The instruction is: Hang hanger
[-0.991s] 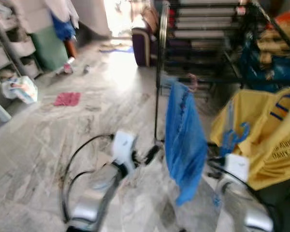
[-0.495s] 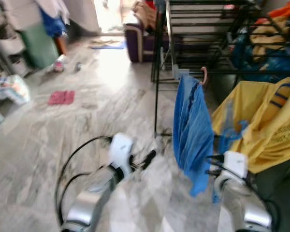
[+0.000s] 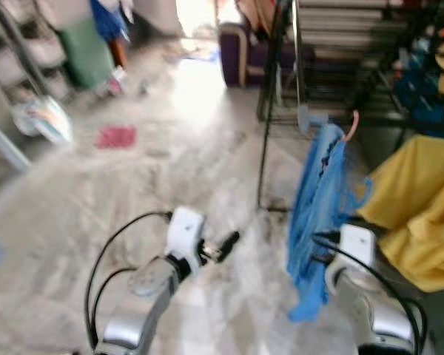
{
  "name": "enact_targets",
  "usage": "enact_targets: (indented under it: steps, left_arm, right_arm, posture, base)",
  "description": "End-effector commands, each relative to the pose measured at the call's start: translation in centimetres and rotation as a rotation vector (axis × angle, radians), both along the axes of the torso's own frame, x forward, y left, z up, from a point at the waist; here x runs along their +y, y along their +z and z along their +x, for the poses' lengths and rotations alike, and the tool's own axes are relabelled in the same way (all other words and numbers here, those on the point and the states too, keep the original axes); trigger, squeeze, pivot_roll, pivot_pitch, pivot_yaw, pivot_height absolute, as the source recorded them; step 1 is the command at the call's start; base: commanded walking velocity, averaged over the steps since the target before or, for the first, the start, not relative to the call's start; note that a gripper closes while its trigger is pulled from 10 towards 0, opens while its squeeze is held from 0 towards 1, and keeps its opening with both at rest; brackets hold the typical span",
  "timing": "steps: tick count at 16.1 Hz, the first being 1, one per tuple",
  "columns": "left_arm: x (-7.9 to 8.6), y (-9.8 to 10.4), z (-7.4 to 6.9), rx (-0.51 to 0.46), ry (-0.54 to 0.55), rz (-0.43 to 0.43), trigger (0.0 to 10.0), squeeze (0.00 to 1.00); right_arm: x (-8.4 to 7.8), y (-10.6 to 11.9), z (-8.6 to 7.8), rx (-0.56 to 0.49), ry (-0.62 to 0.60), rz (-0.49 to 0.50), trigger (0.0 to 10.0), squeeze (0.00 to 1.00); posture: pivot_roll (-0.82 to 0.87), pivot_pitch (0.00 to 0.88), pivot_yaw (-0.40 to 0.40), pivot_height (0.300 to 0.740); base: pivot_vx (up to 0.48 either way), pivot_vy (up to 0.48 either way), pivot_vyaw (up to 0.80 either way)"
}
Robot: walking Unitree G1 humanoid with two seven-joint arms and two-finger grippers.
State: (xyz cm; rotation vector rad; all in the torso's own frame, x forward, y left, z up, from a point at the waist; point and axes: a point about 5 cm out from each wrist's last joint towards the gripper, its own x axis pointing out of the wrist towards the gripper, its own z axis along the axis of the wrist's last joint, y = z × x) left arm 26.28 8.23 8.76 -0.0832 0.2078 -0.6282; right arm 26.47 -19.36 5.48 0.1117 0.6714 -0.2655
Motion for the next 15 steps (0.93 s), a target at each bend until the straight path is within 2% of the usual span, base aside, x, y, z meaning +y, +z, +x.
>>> enact_targets:
  steps: [1, 5, 8, 15]
  left_arm:
    - [-0.8, 0.4, -0.2, -0.009, -0.036, -0.015, 10.0, 0.0]
    - [-1.0, 0.5, -0.3, -0.016, -0.059, -0.029, 10.0, 0.0]
    - [-1.1, 0.4, -0.3, -0.015, -0.063, -0.031, 10.0, 0.0]
    - [-1.2, 0.2, -0.2, -0.005, -0.075, -0.019, 10.0, 0.0]
  right_arm:
    - [-0.9, -0.2, -0.3, 0.013, -0.022, -0.014, 10.0, 0.0]
    - [-2.2, 0.2, -0.3, -0.005, -0.073, -0.04, 10.0, 0.0]
    - [-2.5, 0.1, -0.3, 0.003, -0.077, -0.053, 10.0, 0.0]
    - [-3.6, 0.3, -0.5, -0.009, -0.145, -0.087, 10.0, 0.0]
  posture:
    - [-0.03, 0.06, 0.014, 0.74]
    - [-0.04, 0.059, 0.01, 0.74]
    - [-0.04, 0.057, 0.011, 0.74]
    - [-0.05, 0.055, 0.017, 0.74]
  base:
    - [0.0, 0.0, 0.0]
    - [0.352, 0.0, 0.0]
    - [0.33, 0.0, 0.0]
    - [0.48, 0.0, 0.0]
